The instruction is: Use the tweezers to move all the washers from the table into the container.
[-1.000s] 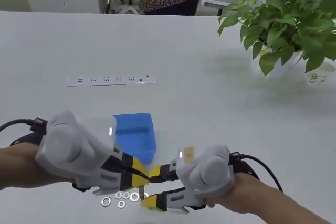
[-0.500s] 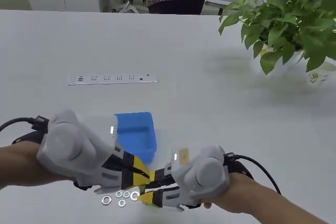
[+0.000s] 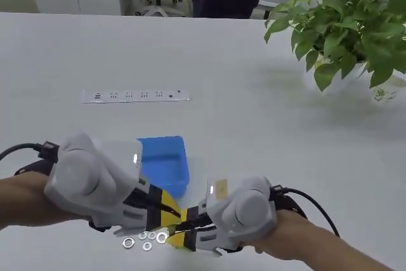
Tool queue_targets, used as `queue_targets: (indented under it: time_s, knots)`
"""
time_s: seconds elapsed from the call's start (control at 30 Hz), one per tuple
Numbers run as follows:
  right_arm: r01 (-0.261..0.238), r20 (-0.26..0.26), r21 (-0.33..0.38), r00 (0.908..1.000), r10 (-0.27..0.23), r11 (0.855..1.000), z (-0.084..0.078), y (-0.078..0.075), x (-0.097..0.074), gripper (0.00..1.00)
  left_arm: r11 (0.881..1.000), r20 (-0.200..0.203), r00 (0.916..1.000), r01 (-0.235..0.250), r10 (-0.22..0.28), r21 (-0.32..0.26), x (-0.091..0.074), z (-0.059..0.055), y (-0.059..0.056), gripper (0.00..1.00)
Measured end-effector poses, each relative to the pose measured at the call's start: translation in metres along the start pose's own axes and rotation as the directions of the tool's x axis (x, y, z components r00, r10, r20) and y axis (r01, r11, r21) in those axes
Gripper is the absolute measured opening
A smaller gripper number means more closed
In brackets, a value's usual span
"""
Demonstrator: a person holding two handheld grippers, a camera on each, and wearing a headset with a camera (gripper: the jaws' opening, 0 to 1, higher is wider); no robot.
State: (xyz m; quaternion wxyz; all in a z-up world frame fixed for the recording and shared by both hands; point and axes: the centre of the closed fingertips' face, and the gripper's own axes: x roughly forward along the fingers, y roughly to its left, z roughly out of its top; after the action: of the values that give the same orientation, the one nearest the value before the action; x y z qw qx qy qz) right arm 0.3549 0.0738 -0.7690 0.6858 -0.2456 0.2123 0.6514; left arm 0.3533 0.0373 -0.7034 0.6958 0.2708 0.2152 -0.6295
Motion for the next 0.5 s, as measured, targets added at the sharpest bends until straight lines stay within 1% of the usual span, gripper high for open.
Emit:
queue_targets:
  time_s: [0.17,0.33,0.43,0.5]
  knots:
    - [-0.001,-0.001,0.008,1.0,0.001,1.0,0.0008,0.0005,-0.0001,0.09,1.0,-0.002,1.0,-0.001,0.001,0.001,-0.0005,-0.0002,-0.0004,0.06]
    - [0.0,-0.002,0.014,1.0,0.0,1.0,0.0016,0.0011,-0.0004,0.09,1.0,-0.004,1.0,-0.004,0.004,0.014,-0.0014,0.0,-0.0002,0.06]
    - [0.001,0.003,0.022,1.0,-0.001,1.0,0.0031,0.0007,-0.0014,0.09,1.0,0.003,0.9999,-0.01,0.01,0.011,-0.0031,0.0018,0.0009,0.07]
    - [0.003,0.004,0.025,1.0,-0.003,1.0,0.004,0.0002,-0.0023,0.09,1.0,0.016,0.9998,-0.013,0.013,-0.002,-0.0056,0.0045,0.0015,0.07]
